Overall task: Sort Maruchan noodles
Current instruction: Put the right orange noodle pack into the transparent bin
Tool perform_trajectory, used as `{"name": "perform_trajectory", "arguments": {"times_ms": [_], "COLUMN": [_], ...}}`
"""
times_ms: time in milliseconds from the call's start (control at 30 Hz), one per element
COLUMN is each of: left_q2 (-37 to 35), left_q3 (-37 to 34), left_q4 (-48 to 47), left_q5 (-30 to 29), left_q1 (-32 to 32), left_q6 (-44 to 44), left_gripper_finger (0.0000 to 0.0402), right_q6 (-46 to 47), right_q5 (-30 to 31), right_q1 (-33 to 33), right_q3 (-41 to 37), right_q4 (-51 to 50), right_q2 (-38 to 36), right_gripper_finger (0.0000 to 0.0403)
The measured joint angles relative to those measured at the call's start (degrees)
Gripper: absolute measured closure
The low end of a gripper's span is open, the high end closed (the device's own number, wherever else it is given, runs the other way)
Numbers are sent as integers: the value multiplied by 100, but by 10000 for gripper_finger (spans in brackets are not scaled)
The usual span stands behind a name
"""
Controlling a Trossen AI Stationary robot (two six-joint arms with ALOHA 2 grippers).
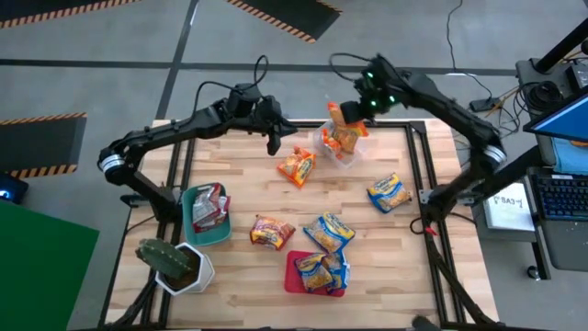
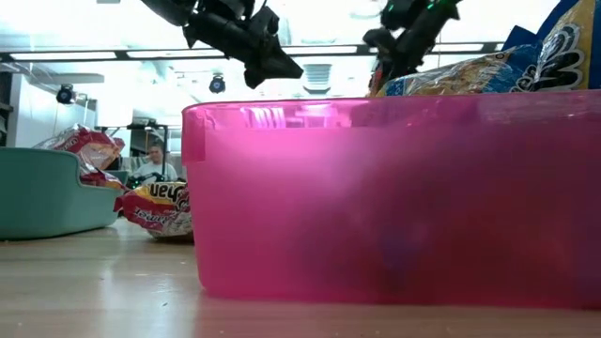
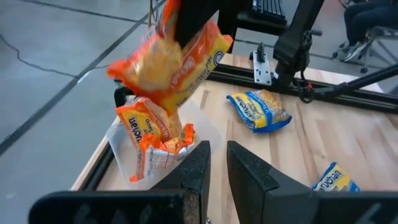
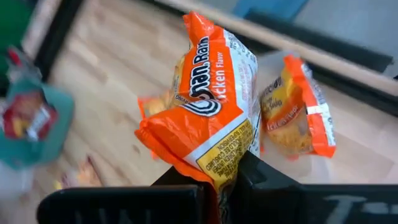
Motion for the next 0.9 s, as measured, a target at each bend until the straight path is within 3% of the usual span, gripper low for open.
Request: {"name": "perform_trajectory", "arguments": {"times_ms": [100, 300, 900], "left_q2": [-5, -13, -11], "left_q3": [0, 0, 0], "left_q4": [-12, -17, -8], "left_q5": [-1, -1, -1], "left_q1": [0, 0, 11], "left_q6": [-108, -112, -98], "left_gripper_finger": [365, 365, 365], "right_q6": [-517, -1316, -1361], "right_q5": [-304, -271, 32], "right_q1": [-166, -216, -205], "right_q3": [829, 2030, 2517], "right_q4": [-1000, -2699, -2673], "right_q2": [769, 2023, 3466], "right_gripper_finger": [387, 387, 387]}}
